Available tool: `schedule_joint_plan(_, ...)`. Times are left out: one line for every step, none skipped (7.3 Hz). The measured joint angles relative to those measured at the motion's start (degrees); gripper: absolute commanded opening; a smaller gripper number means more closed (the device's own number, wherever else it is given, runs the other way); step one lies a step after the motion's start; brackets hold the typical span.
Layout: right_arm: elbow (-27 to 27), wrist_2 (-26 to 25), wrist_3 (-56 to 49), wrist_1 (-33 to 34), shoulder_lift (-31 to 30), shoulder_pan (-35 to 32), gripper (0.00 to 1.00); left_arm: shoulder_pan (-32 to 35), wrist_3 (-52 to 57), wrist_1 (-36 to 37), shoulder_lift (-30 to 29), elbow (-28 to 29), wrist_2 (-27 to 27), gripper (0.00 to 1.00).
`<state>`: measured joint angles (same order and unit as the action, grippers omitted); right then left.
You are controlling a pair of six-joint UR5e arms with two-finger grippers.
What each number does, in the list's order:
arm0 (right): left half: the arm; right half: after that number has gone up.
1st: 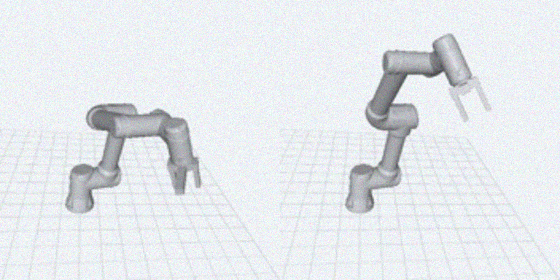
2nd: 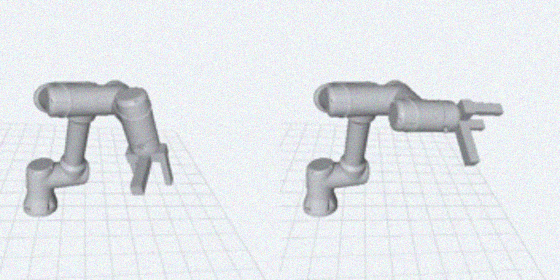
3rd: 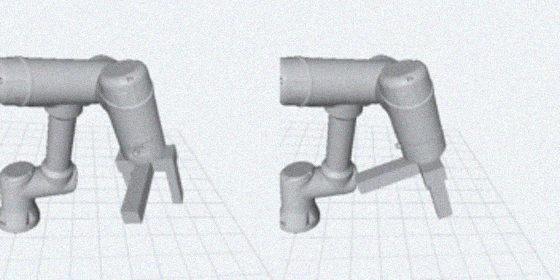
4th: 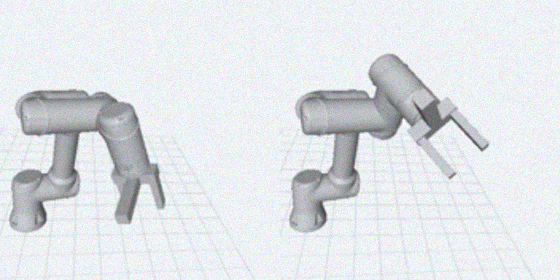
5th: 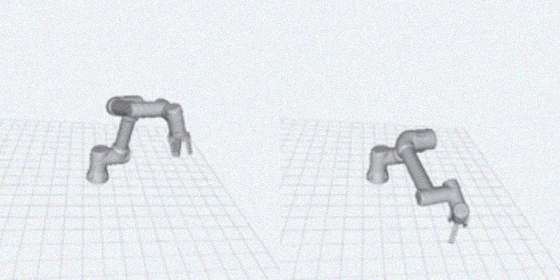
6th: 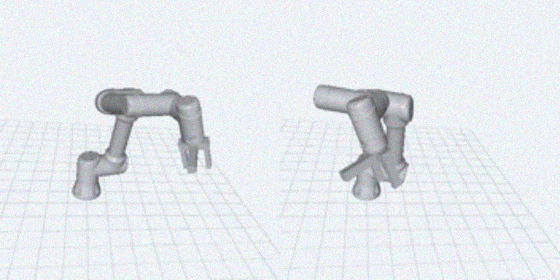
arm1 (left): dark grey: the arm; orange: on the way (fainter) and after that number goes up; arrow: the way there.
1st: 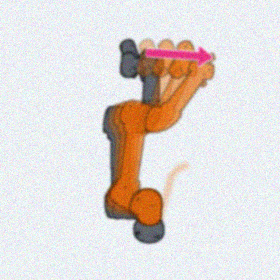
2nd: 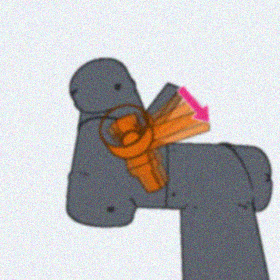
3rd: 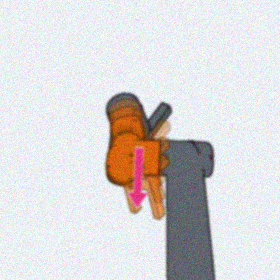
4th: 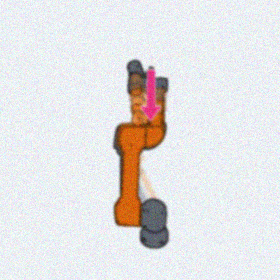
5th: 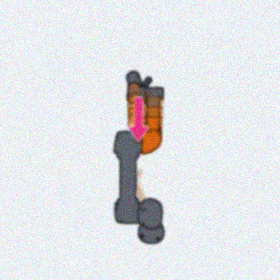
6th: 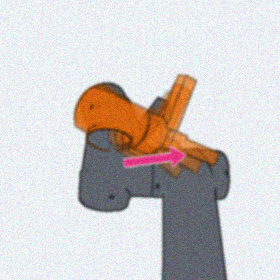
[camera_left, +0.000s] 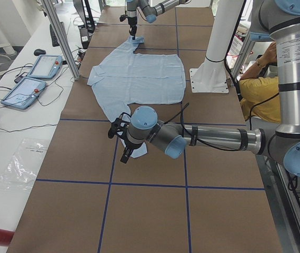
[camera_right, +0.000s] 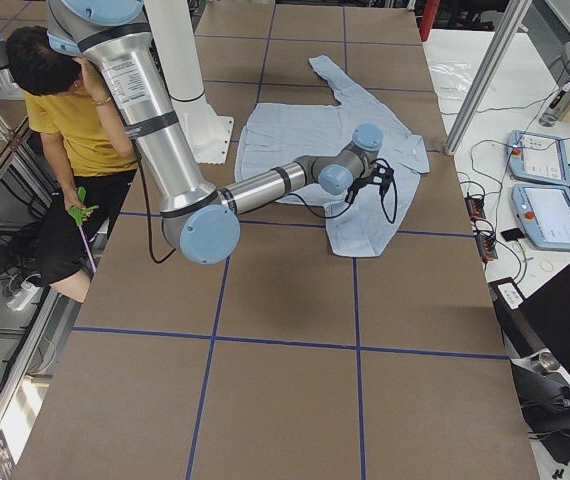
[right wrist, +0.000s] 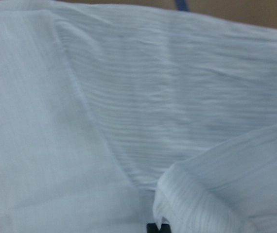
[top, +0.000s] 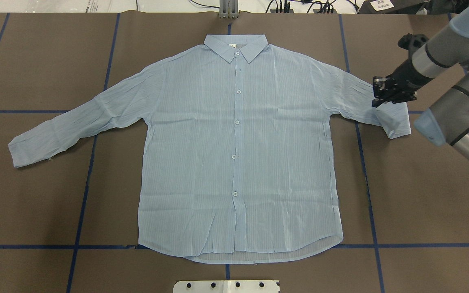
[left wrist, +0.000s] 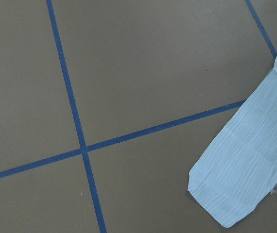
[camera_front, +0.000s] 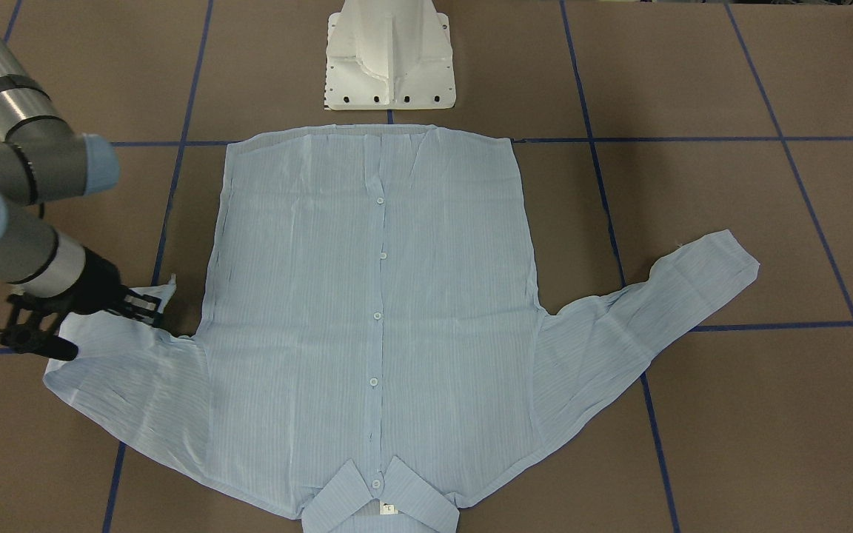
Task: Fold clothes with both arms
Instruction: 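Carry the sleeve with the right gripper across the shirt toward the collar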
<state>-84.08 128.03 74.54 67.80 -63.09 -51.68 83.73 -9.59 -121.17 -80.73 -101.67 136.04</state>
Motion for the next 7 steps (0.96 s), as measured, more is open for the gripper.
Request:
schedule_joint_plan(0.78, -4.51, 7.87, 0.16, 4.92, 3.86, 0.00, -0.01, 0.04, -0.17, -0.08, 0.07, 0.01, 1.00)
schedule_joint_plan(3.47, -7.85, 15.03, 0.19, 10.99, 6.82, 0.00, -0.04, 0.01, -0.20, -0.16, 0.11, 0.01, 1.00)
schedule_joint_plan(7.78, -10.58, 20.37, 0.13, 17.74, 8.96, 0.00, -0.05, -0.04, -0.22, -0.19, 0.12, 0.01, 1.00)
schedule_joint_plan(12.18, -13.37, 23.99, -0.33, 23.91, 10.93, 0.00, -0.05, -0.06, -0.26, -0.21, 0.08, 0.01, 1.00)
schedule_joint_plan(16.80, -16.64, 26.29, -2.37, 29.02, 13.09, 0.00, -0.06, -0.09, -0.28, -0.20, -0.02, 0.05, 1.00)
schedule_joint_plan(22.44, -20.48, 28.62, -6.15, 33.59, 15.42, 0.00, -0.06, -0.16, -0.29, -0.16, -0.14, 0.15, 1.00)
schedule_joint_plan(27.16, -23.45, 30.58, -9.22, 37.20, 17.17, 0.00, -0.06, -0.21, -0.29, -0.14, -0.25, 0.25, 1.00)
